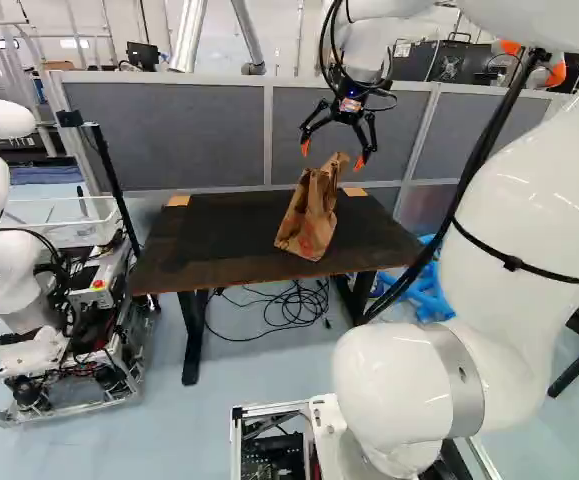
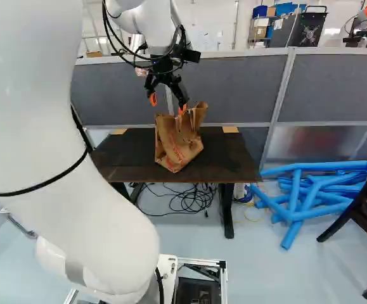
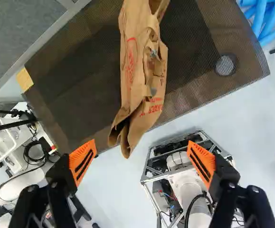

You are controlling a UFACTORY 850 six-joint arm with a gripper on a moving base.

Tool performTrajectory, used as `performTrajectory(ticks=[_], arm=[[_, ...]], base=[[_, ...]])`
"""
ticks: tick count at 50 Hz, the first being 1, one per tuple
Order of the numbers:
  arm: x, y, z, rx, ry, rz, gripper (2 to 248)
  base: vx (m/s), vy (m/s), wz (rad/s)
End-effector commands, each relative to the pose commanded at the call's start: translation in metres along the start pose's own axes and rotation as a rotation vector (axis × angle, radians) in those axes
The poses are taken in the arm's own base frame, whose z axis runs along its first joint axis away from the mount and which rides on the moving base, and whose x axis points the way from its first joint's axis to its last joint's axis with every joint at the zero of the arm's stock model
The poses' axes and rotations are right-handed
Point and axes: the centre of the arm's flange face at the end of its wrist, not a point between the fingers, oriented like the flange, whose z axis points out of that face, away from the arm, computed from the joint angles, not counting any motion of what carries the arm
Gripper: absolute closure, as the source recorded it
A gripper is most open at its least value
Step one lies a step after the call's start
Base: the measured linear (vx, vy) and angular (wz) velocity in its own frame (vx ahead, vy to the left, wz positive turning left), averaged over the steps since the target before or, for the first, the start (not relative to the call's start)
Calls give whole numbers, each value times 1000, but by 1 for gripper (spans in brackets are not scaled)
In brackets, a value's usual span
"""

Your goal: Pick up the bag on the ground and place it on the table

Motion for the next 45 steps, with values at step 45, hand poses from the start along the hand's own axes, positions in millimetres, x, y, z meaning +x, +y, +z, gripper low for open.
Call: performTrajectory(ticks=[45], arm=[[0,0,0,0,0,0,3]], base=[[-184,-3,7]])
